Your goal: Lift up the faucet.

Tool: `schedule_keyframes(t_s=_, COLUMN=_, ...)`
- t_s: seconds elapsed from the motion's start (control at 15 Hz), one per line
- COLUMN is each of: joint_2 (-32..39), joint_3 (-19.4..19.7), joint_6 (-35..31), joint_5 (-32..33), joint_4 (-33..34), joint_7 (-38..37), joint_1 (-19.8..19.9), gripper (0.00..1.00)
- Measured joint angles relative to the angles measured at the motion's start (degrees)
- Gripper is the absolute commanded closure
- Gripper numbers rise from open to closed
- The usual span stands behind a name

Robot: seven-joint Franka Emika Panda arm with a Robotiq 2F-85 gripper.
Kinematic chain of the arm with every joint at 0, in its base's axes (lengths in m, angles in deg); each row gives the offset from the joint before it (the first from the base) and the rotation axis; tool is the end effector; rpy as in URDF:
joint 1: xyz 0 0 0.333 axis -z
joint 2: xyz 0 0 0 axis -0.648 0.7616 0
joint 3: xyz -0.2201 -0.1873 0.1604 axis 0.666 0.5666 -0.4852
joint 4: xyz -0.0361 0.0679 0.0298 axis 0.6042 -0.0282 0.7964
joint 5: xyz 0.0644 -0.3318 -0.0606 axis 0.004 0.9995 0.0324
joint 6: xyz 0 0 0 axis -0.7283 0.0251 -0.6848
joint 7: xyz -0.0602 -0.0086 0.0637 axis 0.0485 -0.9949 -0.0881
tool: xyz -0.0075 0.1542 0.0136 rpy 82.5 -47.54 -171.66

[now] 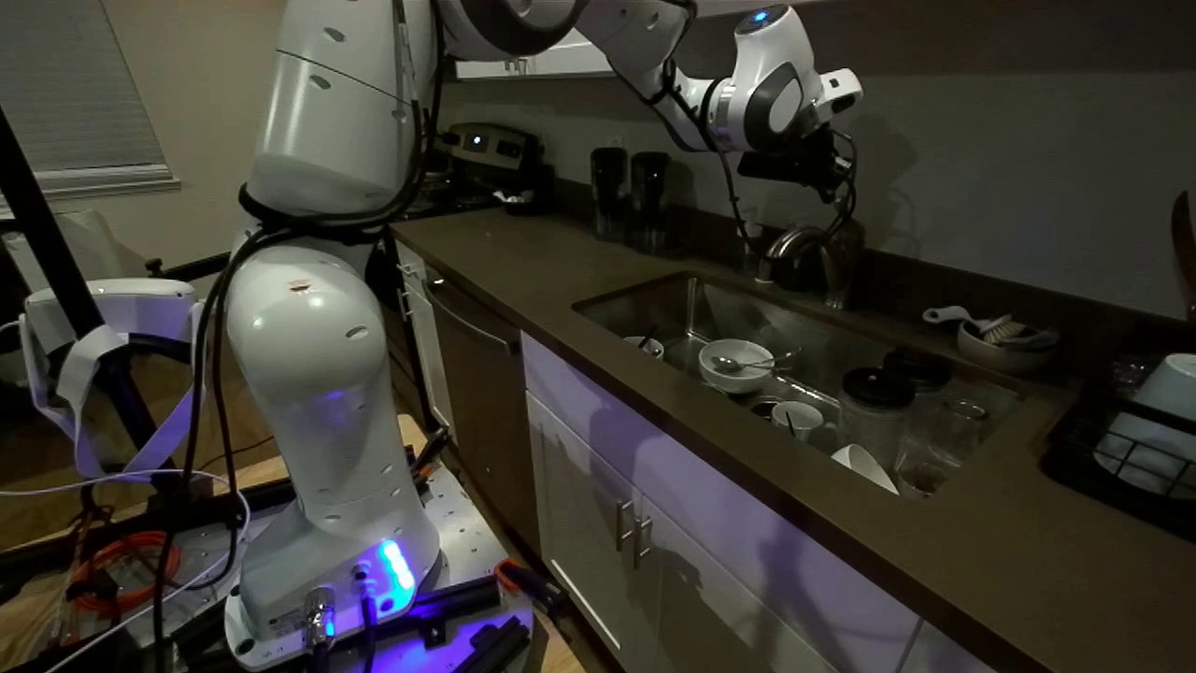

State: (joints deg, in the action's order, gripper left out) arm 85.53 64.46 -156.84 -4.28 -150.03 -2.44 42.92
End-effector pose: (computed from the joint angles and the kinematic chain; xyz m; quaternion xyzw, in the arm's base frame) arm 0.7150 -0.0165 0.4615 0.9299 -0.0080 0.3672 0.0191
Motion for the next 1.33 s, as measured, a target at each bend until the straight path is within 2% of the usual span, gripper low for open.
schedule_keyframes(t_s=0.4, joint_2=0.41, joint_3=0.47, joint_6=-3.29, joint_5=0.0, joint_4=-4.92, joint_7=-0.18, joint_1=-3.24, gripper=0.99)
schedule_keyframes(t_s=0.67, joint_2=1.19, joint_3=3.24, joint_6=-5.43, joint_5=0.01, joint_4=-4.89, joint_7=-0.7, joint_1=-5.06, gripper=0.99)
schedule_keyframes(t_s=1.0, joint_2=1.87, joint_3=5.13, joint_6=-5.6, joint_5=0.04, joint_4=-3.12, joint_7=-1.08, joint_1=-5.25, gripper=0.99)
schedule_keyframes(t_s=1.33, joint_2=4.47, joint_3=5.41, joint_6=-5.36, joint_5=0.02, joint_4=1.71, joint_7=-1.08, joint_1=-4.63, gripper=0.99)
